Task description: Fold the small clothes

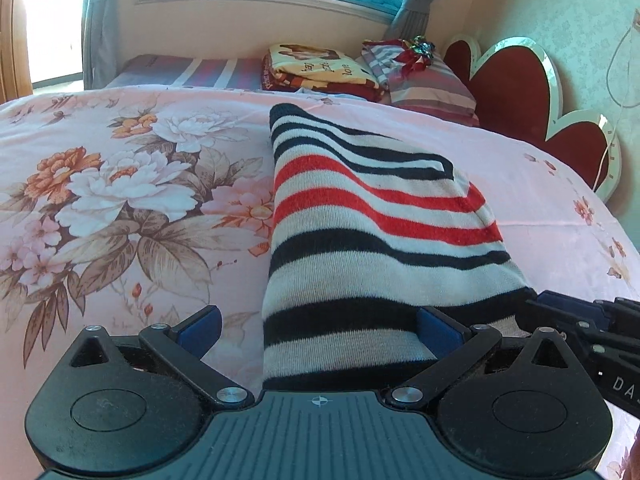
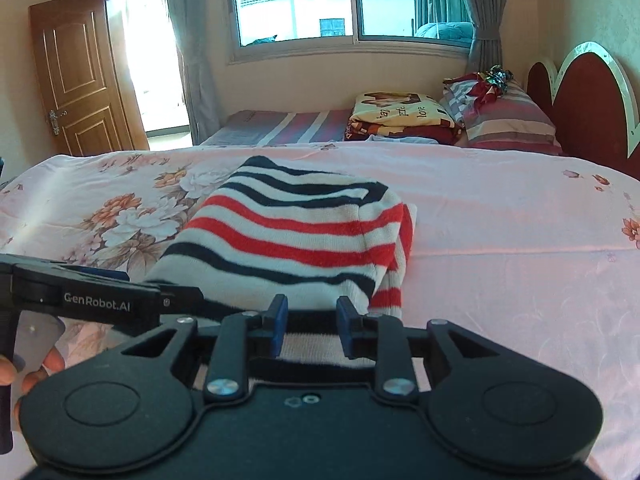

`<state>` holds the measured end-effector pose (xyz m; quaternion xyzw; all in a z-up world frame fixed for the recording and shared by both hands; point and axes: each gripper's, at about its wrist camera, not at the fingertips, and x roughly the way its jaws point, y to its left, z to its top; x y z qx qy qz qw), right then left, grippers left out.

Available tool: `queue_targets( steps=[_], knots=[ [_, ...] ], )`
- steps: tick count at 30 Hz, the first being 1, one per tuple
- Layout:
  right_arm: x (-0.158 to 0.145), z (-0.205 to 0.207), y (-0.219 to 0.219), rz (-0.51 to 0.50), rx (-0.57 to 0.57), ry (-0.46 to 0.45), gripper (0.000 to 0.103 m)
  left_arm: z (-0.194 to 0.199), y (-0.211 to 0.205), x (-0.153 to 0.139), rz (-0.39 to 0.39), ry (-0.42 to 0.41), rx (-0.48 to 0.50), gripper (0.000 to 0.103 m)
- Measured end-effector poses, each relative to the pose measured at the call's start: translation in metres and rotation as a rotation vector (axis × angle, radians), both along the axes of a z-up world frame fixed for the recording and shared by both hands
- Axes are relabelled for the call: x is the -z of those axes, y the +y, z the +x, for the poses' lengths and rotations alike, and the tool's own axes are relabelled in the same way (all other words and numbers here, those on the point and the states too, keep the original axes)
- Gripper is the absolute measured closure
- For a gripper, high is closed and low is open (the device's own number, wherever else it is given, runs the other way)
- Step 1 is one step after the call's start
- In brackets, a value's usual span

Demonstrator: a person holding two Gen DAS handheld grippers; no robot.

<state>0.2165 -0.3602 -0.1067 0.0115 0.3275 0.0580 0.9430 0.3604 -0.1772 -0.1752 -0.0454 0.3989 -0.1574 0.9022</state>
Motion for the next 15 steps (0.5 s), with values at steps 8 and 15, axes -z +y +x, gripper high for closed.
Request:
queue_targets(
  steps=[8,15],
  knots=[
    [0.031,-0.015,-0.007,-0.071,0.029,0.059,0.078,-0.002,-0.008,0.022,0.005,0.043,0.0,0.0],
    [0.035,-0.017,-0.006,-0.058,0.057,0.045,0.076,-0.002,-0.009,0.017,0.018,0.058,0.003,0.0]
  ],
)
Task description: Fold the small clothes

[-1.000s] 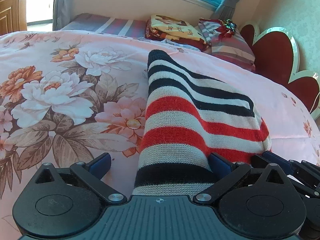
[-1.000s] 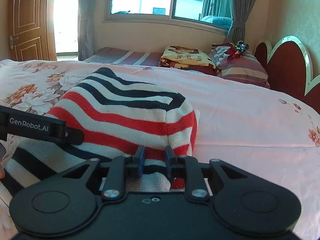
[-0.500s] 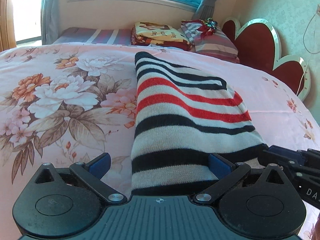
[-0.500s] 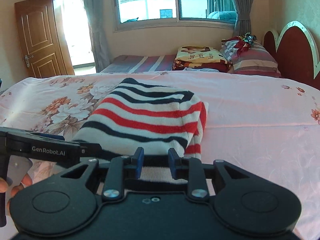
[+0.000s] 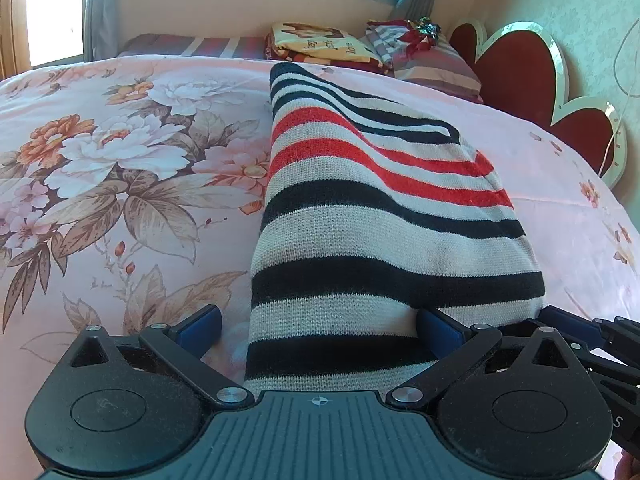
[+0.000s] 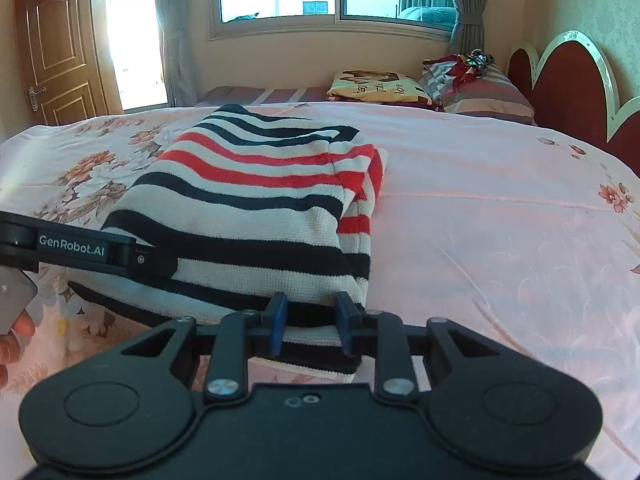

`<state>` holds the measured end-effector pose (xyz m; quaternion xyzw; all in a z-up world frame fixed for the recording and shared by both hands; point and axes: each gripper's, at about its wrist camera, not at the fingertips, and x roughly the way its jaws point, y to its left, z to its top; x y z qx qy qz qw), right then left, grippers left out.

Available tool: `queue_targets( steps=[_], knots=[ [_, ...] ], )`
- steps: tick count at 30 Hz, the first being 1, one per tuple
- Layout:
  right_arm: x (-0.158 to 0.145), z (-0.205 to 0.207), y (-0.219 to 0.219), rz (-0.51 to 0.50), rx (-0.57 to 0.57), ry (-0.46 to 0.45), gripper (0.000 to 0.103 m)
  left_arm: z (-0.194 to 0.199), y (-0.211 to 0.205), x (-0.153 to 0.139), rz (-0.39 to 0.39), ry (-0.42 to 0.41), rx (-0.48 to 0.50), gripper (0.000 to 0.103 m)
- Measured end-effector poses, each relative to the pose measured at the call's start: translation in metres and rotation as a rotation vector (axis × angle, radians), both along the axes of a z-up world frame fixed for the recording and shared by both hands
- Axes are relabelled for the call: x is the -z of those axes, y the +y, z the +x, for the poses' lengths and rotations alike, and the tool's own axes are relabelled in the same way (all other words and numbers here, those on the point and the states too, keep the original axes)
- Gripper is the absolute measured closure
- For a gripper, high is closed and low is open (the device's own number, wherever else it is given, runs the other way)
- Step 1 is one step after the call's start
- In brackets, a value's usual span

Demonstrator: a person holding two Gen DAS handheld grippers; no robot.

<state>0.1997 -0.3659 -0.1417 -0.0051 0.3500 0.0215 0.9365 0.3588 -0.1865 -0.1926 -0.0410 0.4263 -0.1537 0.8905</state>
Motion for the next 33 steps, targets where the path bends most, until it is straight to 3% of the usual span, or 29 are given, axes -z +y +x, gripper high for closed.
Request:
queue_targets(
  steps=[2,5,9,12,19,23,33],
  knots=[
    [-0.003,0.0,0.0,0.013,0.005,0.009,0.073,0.0,0.001,-0.004,0.0,0.005,-0.001,0.0],
    [-0.013,0.001,0.0,0.06,-0.012,0.02,0.057,-0.001,0.002,-0.011,0.006,-0.002,0.004,0.0],
    [-0.027,0.002,-0.003,0.092,-0.015,0.003,0.053,0.0,0.006,-0.025,-0.008,-0.034,-0.002,0.0],
    [-0.035,0.006,-0.009,0.13,0.006,-0.01,0.045,0.008,0.008,-0.032,-0.016,-0.041,-0.006,0.0],
    [-0.045,0.031,-0.02,0.166,0.029,-0.011,0.04,0.03,0.006,-0.039,-0.017,-0.046,-0.01,0.0],
    [-0.046,0.049,-0.022,0.158,0.036,-0.003,0.031,0.045,0.0,-0.038,-0.009,-0.044,-0.009,0.0],
    [-0.022,0.101,-0.042,0.179,0.091,0.092,0.025,0.082,-0.006,-0.013,-0.024,0.001,0.023,0.0]
  ],
)
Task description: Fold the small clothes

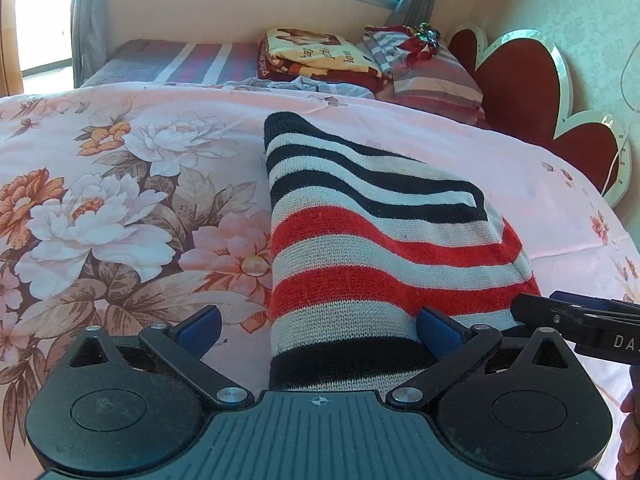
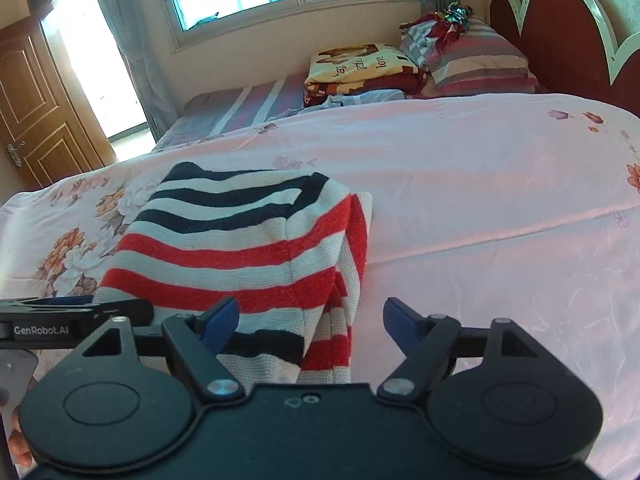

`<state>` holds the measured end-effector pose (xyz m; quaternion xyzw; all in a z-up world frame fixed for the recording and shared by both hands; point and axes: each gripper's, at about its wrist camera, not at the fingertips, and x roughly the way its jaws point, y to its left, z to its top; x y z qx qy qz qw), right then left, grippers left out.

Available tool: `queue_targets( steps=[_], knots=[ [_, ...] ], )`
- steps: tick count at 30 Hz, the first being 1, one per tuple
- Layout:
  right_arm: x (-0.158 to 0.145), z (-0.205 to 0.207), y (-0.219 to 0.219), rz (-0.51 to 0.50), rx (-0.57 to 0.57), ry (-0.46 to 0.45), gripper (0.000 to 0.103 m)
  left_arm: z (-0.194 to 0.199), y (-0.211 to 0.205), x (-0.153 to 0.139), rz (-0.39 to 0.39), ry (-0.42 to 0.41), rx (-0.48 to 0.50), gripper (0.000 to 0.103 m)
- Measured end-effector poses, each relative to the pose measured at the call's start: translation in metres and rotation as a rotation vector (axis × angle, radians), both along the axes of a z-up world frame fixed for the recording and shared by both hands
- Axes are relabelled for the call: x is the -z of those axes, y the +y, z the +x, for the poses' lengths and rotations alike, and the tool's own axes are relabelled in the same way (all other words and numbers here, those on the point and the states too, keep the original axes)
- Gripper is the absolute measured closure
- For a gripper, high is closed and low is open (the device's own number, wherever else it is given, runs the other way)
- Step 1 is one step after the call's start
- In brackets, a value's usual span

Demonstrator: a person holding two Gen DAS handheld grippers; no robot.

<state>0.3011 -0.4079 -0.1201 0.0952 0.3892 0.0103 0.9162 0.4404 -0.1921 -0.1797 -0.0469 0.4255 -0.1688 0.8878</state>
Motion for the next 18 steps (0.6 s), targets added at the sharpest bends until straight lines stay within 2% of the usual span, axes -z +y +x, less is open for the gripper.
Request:
queue_targets(
  steps=[4,8,10,11,12,13,16,18],
  knots=[
    [0.016,0.012,-0.008,0.034,-0.002,0.049,0.021,0.013,-0.001,0.012,-0.057,0.052,0.033,0.0],
    [0.029,0.019,-0.019,0.143,0.002,0.073,0.021,0.019,-0.005,0.02,-0.096,0.073,0.046,0.0],
    [0.031,0.021,-0.022,0.203,0.007,0.076,0.027,0.019,-0.01,0.02,-0.095,0.073,0.063,0.001],
    [0.031,0.022,-0.021,0.219,-0.001,0.072,0.037,0.019,-0.012,0.019,-0.097,0.076,0.074,0.001],
    [0.031,0.022,-0.02,0.237,-0.011,0.069,0.045,0.018,-0.015,0.018,-0.102,0.079,0.086,0.005],
    [0.03,0.021,-0.018,0.232,-0.008,0.065,0.045,0.016,-0.017,0.017,-0.107,0.077,0.094,0.01],
    [0.027,0.021,-0.018,0.226,-0.026,0.063,0.049,0.015,-0.018,0.014,-0.095,0.07,0.092,0.011],
    [0.029,0.024,-0.022,0.249,-0.033,0.078,0.043,0.018,-0.015,0.017,-0.119,0.085,0.09,0.011]
  ],
)
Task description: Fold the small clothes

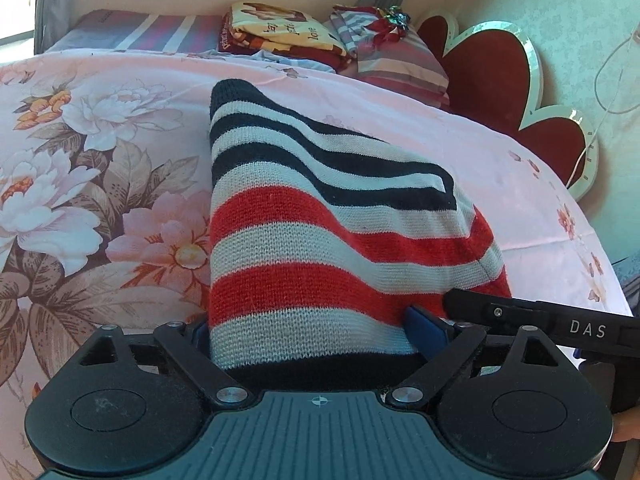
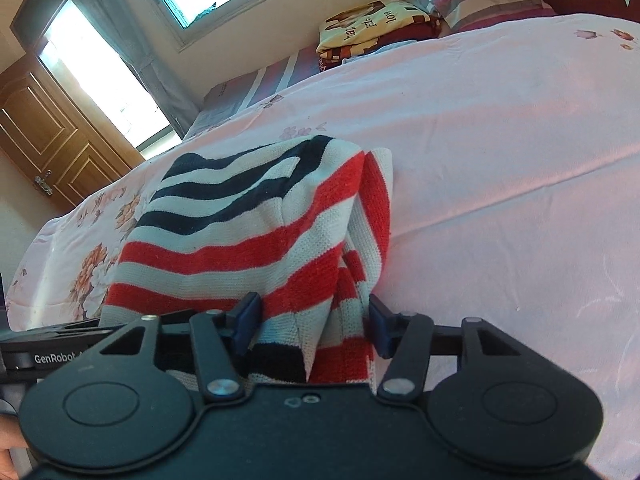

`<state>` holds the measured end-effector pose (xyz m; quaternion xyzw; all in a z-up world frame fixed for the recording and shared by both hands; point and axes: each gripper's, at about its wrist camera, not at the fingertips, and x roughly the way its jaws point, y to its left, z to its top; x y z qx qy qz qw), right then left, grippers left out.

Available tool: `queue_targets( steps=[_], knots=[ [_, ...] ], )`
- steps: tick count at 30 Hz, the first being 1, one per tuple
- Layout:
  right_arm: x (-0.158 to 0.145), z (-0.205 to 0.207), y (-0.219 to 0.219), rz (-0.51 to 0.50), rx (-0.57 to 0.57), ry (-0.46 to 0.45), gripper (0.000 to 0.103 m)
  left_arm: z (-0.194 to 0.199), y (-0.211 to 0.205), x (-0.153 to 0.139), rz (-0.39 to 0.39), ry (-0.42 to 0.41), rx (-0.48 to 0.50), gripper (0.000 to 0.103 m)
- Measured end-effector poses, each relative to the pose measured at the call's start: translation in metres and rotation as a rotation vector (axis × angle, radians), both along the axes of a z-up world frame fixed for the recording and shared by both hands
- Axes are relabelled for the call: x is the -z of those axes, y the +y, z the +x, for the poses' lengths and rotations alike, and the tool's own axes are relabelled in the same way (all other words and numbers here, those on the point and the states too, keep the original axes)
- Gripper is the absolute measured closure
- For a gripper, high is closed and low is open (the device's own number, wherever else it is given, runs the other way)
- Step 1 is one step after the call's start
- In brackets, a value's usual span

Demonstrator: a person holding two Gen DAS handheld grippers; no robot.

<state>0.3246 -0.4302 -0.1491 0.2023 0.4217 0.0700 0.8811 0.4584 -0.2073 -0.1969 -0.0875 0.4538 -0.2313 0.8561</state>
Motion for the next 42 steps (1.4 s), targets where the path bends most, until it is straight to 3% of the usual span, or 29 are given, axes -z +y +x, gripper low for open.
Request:
queue_targets(
  steps=[2,5,7,10,13,21,29,34,42],
  knots=[
    [0.003,0.005,-0.002,0.031,-0.008,0.015,0.038,0.001,-0.002,0.0,0.005,-0.002,-0.001,0.011],
    [0.003,0.008,0.007,-0.004,-0.007,-0.001,0.037,0.0,-0.004,0.0,0.008,-0.003,-0.01,0.011],
    [0.003,0.007,0.008,0.001,0.007,-0.001,0.038,-0.002,-0.003,-0.002,0.003,-0.01,-0.006,0.019],
    [-0.002,0.002,0.008,0.012,0.009,-0.006,0.053,-0.008,0.0,-0.009,0.001,-0.031,0.002,0.036],
    [-0.008,-0.004,0.007,0.032,0.023,-0.031,0.063,-0.01,0.005,-0.016,-0.014,-0.036,0.002,0.046],
    [-0.033,-0.019,0.015,0.145,0.011,-0.091,0.069,-0.029,0.03,-0.047,-0.047,-0.082,-0.018,0.051],
    [-0.053,-0.015,0.081,0.244,-0.093,-0.129,0.07,-0.043,0.128,-0.076,-0.006,-0.121,-0.126,0.051],
    [-0.057,0.004,0.157,0.289,-0.148,-0.138,0.07,-0.038,0.214,-0.086,0.038,-0.147,-0.185,0.051],
    [-0.046,0.036,0.29,0.268,-0.158,-0.139,0.071,0.017,0.351,-0.061,0.025,-0.145,-0.195,0.051]
  ],
)
